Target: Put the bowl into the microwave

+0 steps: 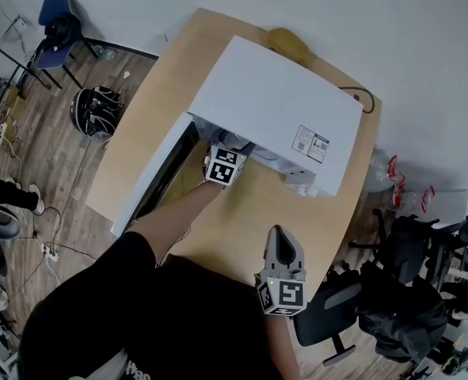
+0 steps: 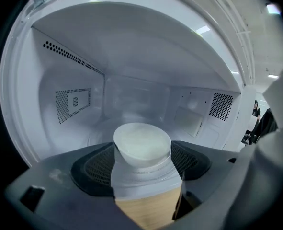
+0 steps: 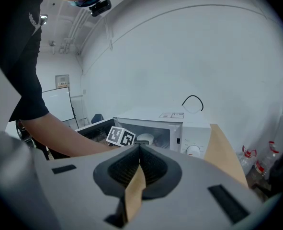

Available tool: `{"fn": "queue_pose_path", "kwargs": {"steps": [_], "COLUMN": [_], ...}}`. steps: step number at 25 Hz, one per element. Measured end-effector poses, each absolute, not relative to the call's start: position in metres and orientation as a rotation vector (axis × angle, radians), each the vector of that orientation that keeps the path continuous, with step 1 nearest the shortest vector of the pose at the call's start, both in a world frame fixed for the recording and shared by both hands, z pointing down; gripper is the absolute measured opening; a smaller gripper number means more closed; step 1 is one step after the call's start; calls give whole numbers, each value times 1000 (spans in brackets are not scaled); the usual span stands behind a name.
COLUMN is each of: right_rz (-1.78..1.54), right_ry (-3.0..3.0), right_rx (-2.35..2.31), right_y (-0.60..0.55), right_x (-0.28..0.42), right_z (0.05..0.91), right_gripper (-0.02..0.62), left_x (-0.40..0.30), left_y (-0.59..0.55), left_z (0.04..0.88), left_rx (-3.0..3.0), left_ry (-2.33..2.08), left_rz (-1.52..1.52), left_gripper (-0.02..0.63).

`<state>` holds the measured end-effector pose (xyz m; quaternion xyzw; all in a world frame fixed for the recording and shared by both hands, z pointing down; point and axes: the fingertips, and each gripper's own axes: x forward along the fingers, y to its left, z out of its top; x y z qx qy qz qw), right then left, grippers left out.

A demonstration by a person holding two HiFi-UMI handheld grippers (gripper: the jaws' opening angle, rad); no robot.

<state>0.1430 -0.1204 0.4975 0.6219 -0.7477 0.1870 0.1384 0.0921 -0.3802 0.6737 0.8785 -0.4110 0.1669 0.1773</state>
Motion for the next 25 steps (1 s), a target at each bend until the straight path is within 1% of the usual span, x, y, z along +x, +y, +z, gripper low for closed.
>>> {"fn": "queue_pose_path", "kwargs": {"steps": [14, 20, 25], "right_rz": [585, 572, 551], "right_ry": [-2135, -2122, -2143], "right_rx": [1856, 1878, 1867], "right_y": [-117, -114, -113], "right_x": [171, 182, 172], "right_z": [501, 500, 496], "right_gripper": [60, 60, 60], "left_x": [127, 118, 102], "left_y": [-399, -397, -386], "left_z": [674, 672, 661], "left_rx": [2499, 2468, 2453], "left_ry": [-1121, -1151, -1174], "left_rz": [491, 443, 405], "left_gripper": [356, 356, 356]}}
